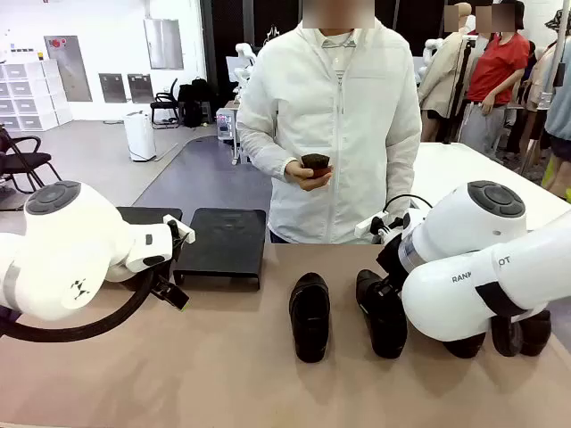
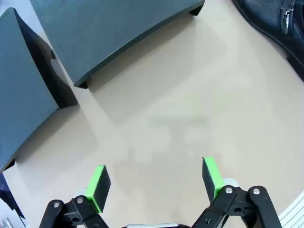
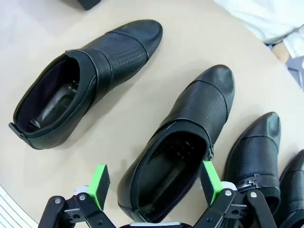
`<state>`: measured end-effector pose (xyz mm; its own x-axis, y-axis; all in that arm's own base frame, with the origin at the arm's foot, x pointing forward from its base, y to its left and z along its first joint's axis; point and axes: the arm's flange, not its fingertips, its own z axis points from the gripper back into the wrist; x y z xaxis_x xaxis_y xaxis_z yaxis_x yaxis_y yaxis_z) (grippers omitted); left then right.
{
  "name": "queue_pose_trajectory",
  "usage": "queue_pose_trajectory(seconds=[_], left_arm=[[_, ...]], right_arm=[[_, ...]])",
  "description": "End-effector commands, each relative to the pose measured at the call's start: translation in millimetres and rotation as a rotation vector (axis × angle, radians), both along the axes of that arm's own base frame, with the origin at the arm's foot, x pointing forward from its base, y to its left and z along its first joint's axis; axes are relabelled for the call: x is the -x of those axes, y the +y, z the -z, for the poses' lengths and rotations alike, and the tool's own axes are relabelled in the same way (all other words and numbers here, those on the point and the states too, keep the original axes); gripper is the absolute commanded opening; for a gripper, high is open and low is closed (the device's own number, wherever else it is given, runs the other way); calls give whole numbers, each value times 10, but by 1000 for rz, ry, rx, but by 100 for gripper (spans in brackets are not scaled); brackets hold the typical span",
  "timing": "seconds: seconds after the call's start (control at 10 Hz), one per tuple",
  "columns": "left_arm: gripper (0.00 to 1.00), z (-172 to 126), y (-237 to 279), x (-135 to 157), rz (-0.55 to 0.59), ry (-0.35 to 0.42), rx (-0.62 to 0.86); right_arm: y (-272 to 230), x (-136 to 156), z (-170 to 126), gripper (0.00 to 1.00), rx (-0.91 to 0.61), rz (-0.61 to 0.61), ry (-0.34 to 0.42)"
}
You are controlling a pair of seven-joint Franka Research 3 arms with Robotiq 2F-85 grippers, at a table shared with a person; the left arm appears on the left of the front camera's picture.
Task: Organize the shoes by placing them on the stand.
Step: Pick up one Shoe and place it in the middle of the table.
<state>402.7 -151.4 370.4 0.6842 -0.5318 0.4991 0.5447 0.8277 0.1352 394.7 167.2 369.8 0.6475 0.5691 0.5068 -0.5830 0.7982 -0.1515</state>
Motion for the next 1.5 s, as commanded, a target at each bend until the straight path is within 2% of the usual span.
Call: queue_pose_trajectory(seconds=[0.0, 1.4], left_arm=[[100, -1, 0, 1, 0, 0, 0], [100, -1, 0, 1, 0, 0, 0]], right_arm=[[0, 0, -1, 100, 0, 0, 0], [0, 0, -1, 100, 0, 0, 0]])
